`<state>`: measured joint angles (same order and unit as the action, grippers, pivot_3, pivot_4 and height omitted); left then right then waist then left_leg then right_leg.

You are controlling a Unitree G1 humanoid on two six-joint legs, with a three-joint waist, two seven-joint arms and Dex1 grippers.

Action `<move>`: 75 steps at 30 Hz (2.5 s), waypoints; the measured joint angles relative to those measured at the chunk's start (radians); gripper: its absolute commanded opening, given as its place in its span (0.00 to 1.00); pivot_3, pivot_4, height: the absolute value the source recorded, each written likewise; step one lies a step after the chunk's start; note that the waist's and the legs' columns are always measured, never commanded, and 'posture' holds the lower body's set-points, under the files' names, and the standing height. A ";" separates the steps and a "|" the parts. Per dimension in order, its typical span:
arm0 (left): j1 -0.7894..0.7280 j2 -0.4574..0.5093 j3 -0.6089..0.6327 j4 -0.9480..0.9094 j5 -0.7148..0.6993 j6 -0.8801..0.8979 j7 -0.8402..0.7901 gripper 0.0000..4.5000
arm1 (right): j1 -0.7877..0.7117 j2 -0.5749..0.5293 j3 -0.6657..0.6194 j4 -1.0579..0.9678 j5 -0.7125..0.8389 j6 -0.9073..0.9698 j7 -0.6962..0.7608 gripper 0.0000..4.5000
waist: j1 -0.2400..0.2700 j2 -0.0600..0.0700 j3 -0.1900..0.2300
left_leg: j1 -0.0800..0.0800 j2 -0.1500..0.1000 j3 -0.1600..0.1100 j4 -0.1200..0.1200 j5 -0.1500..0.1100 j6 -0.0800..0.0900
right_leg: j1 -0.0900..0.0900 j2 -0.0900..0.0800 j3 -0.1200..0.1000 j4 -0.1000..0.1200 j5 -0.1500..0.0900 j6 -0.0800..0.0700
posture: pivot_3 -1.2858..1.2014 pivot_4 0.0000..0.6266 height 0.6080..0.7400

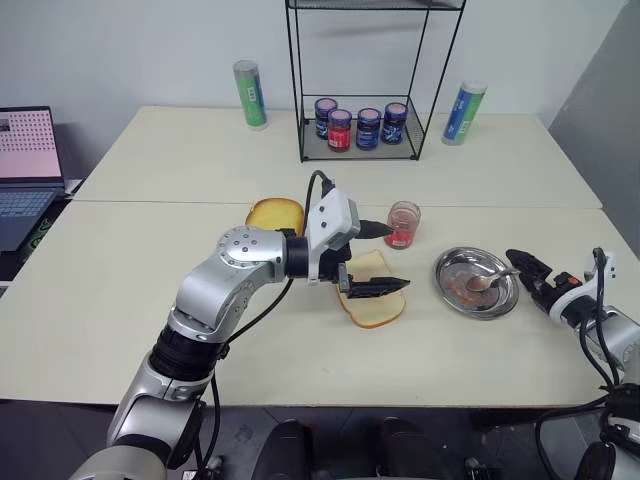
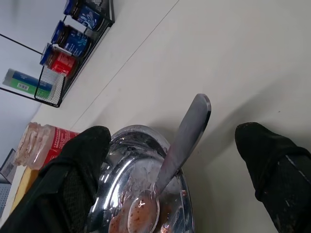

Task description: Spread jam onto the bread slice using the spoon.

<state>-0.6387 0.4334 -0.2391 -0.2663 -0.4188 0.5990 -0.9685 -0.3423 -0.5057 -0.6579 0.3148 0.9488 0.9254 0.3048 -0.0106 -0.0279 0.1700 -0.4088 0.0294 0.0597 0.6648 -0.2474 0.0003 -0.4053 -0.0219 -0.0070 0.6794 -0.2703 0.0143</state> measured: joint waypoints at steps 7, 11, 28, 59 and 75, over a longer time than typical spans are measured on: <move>-0.001 -0.006 -0.010 0.007 0.016 -0.021 0.002 1.00 | -0.077 0.012 0.014 0.109 -0.044 -0.079 0.019 0.89 | -0.009 0.000 0.000 | 0.000 0.000 0.000 0.000 0.000 0.000 | 0.000 0.000 0.000 0.000 0.000 0.000 | 0.52 0.24 1.00; -0.001 -0.006 -0.010 0.008 0.020 -0.023 0.001 1.00 | -0.078 0.019 0.013 0.127 -0.049 -0.092 0.024 0.66 | -0.014 0.000 0.000 | 0.000 0.000 0.000 0.000 0.000 0.000 | 0.000 0.000 0.000 0.000 0.000 0.000 | 0.52 0.24 1.00; -0.002 -0.003 -0.010 0.029 0.025 -0.040 -0.002 1.00 | -0.021 0.037 -0.018 0.031 0.026 -0.031 0.057 0.01 | -0.015 0.000 0.000 | 0.000 0.000 0.000 -0.001 0.000 0.000 | 0.000 0.000 0.000 -0.001 0.000 0.000 | 0.52 0.24 1.00; 0.088 0.028 0.205 0.067 -0.046 0.028 0.174 1.00 | -0.476 0.087 0.536 -0.030 -0.403 -0.343 0.109 0.01 | -0.008 0.002 0.002 | -0.008 0.000 -0.001 -0.001 0.000 0.000 | -0.007 -0.005 -0.002 -0.001 0.000 0.000 | 0.52 0.24 1.00; 0.087 0.028 0.201 0.067 -0.046 0.030 0.172 1.00 | -0.353 0.162 0.780 -0.031 -0.804 -0.669 0.103 0.01 | -0.016 0.002 0.002 | -0.007 0.000 -0.001 -0.001 0.000 -0.001 | -0.007 -0.006 -0.003 -0.001 0.000 0.000 | 0.52 0.24 1.00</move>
<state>-0.5515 0.4612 -0.0381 -0.1991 -0.4651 0.6288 -0.7964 -0.6948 -0.3434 0.1223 0.2835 0.1447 0.2568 0.4081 -0.0262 -0.0256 0.1719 -0.4161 0.0296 0.0585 0.6637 -0.2471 -0.0002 -0.4122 -0.0279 -0.0095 0.6785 -0.2700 0.0141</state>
